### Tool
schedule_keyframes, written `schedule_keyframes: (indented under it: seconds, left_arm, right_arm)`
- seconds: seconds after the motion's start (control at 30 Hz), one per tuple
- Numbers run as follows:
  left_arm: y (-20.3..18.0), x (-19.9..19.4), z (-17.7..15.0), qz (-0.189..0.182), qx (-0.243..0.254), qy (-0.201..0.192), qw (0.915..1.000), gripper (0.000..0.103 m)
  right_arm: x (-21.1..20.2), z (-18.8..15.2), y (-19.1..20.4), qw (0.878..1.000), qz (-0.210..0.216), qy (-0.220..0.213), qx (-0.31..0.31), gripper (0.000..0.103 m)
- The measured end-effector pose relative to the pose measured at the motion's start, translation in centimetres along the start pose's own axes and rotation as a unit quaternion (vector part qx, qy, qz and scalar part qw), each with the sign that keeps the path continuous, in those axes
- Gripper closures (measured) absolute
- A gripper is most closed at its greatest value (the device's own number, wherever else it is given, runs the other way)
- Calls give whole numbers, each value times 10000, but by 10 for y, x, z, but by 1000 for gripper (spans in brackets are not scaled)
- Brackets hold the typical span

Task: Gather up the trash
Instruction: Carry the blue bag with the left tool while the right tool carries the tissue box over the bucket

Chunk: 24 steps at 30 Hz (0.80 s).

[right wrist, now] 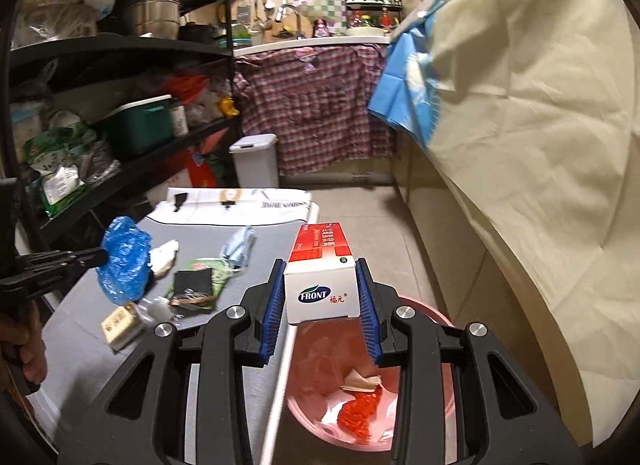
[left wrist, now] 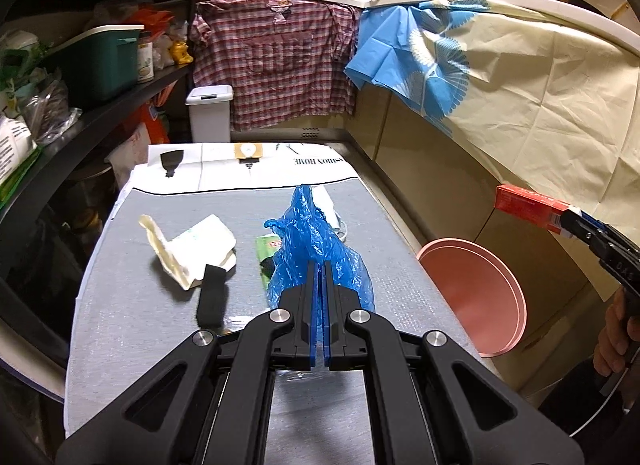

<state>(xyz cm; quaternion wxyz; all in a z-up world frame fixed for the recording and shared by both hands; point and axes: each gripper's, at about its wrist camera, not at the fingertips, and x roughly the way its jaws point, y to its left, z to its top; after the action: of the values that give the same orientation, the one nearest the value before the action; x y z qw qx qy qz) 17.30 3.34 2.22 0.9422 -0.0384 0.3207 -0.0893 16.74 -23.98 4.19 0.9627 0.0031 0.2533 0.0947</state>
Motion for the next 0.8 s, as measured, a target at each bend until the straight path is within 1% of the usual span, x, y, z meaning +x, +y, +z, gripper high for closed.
schedule_keyframes:
  seconds: [0.07, 0.33, 0.8]
  left_arm:
    - [-6, 2, 1, -28, 38, 7, 10000, 101]
    - [-37, 14, 7, -210, 180, 23, 9996, 101]
    - [-105, 39, 18, -755, 473, -12, 9960, 101]
  right_arm:
    - [0, -2, -4, 9999, -125, -16, -37, 68]
    - [0, -9, -27, 9992, -335, 43, 217, 68]
    - [1, -14, -50, 9970, -604, 168, 453, 68]
